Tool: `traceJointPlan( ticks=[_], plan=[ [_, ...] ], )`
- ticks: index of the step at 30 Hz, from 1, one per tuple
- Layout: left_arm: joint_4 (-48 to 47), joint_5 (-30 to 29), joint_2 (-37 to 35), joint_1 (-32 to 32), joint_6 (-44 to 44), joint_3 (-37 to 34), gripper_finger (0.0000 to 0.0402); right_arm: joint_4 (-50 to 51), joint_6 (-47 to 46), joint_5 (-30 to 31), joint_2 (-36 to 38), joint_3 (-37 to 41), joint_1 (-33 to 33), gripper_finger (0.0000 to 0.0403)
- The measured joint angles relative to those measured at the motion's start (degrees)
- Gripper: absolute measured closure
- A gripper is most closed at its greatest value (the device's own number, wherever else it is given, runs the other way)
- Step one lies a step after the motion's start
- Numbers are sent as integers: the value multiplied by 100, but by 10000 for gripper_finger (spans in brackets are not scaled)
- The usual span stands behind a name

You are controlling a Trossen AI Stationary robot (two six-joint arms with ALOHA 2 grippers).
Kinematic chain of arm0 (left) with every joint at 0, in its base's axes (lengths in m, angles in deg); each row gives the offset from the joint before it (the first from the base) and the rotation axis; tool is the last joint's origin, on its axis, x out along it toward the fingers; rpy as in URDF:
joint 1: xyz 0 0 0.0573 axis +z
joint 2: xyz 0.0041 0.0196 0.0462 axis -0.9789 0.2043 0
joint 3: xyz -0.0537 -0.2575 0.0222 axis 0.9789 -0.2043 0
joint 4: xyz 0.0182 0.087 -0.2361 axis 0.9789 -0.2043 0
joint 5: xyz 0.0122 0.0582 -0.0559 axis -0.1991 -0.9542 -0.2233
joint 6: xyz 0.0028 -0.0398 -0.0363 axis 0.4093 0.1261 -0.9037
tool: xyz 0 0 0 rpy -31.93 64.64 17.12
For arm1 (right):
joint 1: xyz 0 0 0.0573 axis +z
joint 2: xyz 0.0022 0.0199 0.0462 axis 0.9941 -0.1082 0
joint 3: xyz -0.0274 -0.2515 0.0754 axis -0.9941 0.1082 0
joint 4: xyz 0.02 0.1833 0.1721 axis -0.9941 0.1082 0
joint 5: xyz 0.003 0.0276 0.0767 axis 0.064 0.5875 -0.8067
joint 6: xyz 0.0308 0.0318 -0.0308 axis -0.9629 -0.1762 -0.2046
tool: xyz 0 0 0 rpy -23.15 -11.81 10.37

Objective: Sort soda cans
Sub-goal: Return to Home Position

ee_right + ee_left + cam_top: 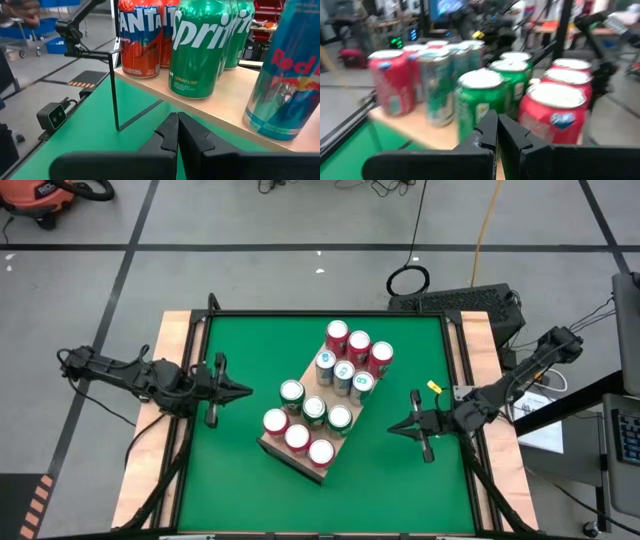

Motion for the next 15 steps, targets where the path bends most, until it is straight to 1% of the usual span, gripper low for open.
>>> traceJointPlan(
  ticks=[4, 6, 10, 13, 15],
  plan=[
    [711, 652, 54, -2, 375, -160, 389, -528, -1, -8, 0, 344, 0, 403],
    [898, 802, 50, -2, 424, -241, 389, -711, -3, -16, 0, 493, 0, 403],
    [1006, 1045, 50, -2, 45, -420, 389, -967, -68, -53, 0, 674, 0, 403],
    [1023, 1189, 89, -78, -262, -547, 389, -1134, -160, -380, -37, 692, 116, 403],
    [1110, 1231, 113, -213, -214, -631, 389, -1337, -19, -446, -166, 692, 288, 403]
  ],
)
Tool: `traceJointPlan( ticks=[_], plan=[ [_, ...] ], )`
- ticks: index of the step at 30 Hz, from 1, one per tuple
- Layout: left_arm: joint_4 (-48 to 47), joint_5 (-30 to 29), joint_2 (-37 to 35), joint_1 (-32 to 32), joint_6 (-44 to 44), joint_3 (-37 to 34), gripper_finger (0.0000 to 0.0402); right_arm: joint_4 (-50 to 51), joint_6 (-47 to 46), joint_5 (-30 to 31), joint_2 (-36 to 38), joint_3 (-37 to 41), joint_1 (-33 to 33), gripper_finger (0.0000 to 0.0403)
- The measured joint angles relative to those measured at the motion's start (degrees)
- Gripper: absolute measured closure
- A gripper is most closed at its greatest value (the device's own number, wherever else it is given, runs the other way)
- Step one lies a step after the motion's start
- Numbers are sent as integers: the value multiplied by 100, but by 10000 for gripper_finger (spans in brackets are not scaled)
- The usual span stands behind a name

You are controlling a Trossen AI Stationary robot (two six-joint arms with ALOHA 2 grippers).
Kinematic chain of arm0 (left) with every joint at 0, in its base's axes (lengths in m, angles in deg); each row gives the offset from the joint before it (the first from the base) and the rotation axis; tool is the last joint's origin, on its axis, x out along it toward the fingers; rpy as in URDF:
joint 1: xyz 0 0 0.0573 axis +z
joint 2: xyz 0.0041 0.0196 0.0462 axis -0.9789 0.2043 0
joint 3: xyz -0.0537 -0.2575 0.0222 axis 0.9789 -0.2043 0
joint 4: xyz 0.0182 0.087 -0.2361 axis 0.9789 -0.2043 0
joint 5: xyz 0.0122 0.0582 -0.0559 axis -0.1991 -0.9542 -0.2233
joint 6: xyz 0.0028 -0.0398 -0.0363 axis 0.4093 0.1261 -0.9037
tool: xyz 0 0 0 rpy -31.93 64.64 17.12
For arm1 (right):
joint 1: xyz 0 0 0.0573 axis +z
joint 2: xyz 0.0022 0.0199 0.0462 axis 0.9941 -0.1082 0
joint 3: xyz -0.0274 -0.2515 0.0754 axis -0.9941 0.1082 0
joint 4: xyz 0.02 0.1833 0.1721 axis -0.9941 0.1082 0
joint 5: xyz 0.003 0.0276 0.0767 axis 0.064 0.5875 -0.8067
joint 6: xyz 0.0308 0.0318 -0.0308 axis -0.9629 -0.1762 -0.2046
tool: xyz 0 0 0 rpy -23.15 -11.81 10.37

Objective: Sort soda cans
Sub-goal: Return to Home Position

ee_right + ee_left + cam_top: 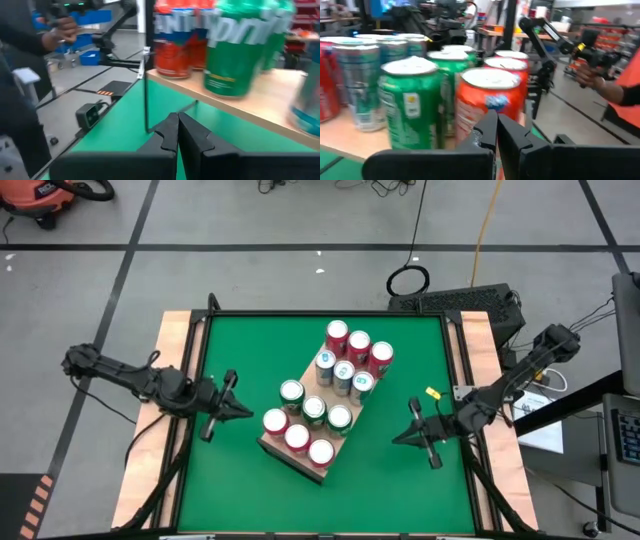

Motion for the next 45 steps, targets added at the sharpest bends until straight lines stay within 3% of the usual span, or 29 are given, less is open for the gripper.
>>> traceJointPlan(
  ticks=[10, 18, 26, 28, 45],
  plan=[
    [1391, 5, -107, -95, 544, -957, 389, -379, 385, -14, -276, -2, 162, 403],
    [1435, 373, -107, 4, 834, -1197, 389, -365, 446, -38, -123, 310, 11, 403],
    [1617, 459, -279, 317, 1103, -1893, 389, -1518, 34, -8, 29, 1204, -205, 403],
    [1897, 476, -374, 378, 997, -2117, 389, -1418, 32, -8, 96, 1214, -293, 403],
    [1936, 734, -541, 1051, 937, -2140, 389, -1288, 461, -184, 273, 1233, -724, 403]
  ],
)
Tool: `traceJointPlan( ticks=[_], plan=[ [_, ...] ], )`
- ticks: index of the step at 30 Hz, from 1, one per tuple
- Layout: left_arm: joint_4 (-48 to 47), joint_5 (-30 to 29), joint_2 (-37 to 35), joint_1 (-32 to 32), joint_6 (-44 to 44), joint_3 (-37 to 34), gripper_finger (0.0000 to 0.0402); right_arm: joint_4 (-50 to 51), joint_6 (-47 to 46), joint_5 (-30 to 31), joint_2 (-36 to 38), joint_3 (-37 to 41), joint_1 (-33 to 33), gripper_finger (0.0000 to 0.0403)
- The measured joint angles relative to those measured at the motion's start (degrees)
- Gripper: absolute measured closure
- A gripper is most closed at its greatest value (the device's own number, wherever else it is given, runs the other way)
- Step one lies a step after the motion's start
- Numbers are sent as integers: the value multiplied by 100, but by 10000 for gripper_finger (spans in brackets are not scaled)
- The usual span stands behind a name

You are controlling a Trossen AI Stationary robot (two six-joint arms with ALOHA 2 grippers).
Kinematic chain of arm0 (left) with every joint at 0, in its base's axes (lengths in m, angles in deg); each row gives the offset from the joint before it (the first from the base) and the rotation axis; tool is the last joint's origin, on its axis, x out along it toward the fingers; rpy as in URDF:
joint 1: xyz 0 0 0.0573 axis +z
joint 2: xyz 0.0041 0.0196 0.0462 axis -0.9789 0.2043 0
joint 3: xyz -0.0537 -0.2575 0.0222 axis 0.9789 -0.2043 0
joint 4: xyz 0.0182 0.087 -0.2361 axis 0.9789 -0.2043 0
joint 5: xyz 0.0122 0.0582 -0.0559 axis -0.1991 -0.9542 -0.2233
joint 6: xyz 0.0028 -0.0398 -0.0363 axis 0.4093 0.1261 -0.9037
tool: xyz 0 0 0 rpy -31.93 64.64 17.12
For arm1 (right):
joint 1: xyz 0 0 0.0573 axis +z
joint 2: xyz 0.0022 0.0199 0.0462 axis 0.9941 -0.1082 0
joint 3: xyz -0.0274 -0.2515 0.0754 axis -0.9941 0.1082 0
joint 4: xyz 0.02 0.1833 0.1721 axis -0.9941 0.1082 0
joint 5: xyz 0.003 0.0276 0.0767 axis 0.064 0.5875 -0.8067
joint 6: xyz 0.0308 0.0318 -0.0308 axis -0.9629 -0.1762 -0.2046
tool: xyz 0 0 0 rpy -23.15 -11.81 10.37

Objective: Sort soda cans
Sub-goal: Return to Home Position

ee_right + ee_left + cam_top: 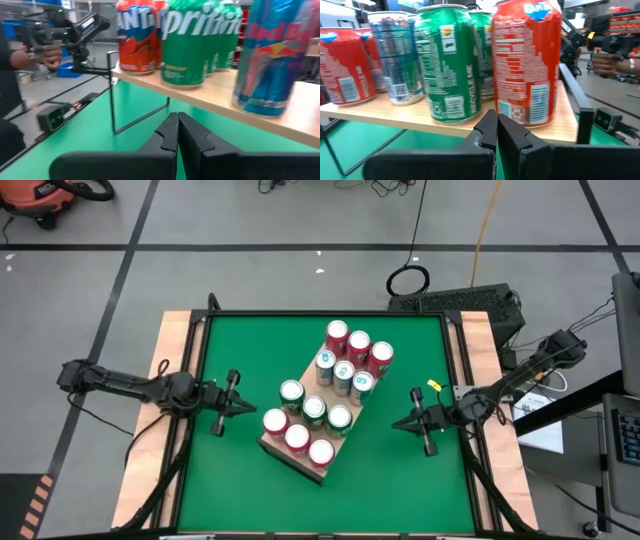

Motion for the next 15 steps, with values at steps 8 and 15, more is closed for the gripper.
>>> traceJointPlan(
  ticks=[8, 15],
  plan=[
    [-98, -152, -318, 174, -153, -4, 389, 524, -30, -132, 486, 4, -504, 403],
    [-932, -748, -931, 174, -445, -4, 389, 1324, -74, -137, 1050, 4, -743, 403]
  ],
)
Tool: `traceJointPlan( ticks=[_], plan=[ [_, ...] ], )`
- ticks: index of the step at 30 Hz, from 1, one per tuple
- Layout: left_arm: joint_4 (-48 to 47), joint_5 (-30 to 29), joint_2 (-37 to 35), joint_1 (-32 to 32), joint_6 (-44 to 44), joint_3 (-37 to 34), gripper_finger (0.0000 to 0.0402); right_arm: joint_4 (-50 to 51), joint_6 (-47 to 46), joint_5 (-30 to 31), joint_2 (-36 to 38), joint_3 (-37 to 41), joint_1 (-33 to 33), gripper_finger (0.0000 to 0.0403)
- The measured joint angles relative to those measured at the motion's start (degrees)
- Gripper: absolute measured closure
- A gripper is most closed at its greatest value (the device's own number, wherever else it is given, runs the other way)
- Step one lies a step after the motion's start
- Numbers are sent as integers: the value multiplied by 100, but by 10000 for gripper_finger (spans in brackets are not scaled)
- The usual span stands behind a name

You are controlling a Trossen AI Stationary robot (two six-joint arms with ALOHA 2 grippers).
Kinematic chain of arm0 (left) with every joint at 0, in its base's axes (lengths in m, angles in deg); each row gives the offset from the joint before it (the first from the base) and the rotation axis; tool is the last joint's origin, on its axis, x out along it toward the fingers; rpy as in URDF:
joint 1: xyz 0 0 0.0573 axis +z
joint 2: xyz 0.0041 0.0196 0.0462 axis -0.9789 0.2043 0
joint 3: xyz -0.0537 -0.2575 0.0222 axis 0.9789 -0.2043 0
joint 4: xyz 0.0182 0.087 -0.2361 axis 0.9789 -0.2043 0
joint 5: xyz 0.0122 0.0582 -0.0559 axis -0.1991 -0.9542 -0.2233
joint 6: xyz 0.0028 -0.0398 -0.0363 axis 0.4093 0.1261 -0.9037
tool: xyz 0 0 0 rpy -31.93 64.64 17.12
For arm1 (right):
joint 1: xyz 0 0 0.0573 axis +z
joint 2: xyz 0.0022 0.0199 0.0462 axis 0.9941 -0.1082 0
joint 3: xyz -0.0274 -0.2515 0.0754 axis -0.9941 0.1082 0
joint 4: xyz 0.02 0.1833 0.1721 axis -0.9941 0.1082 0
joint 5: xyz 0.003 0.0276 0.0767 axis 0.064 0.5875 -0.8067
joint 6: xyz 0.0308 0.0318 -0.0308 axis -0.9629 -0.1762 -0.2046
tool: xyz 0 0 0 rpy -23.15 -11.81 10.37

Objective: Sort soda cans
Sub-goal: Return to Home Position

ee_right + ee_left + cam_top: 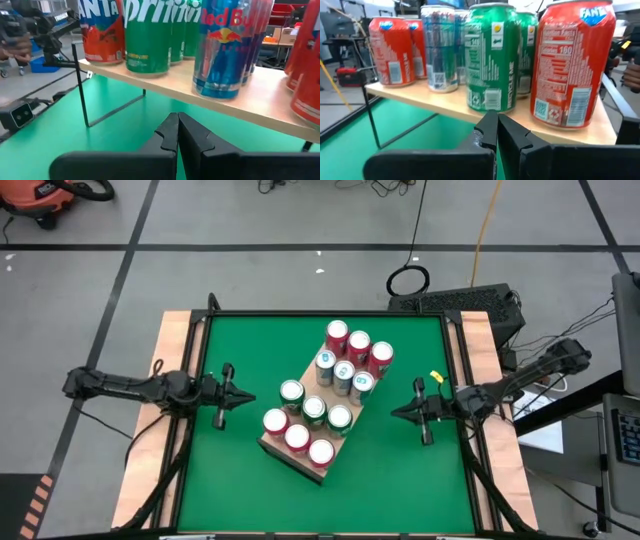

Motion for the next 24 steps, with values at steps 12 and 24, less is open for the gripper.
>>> traceJointPlan(
  ticks=[12, 24],
  plan=[
    [-999, -363, -976, 0, -141, -4, 389, 1215, 390, -55, 962, 4, -266, 403],
    [-1442, -451, -1465, 0, -154, -4, 389, 1997, 830, -1466, 2131, 7, -1345, 403]
  ],
)
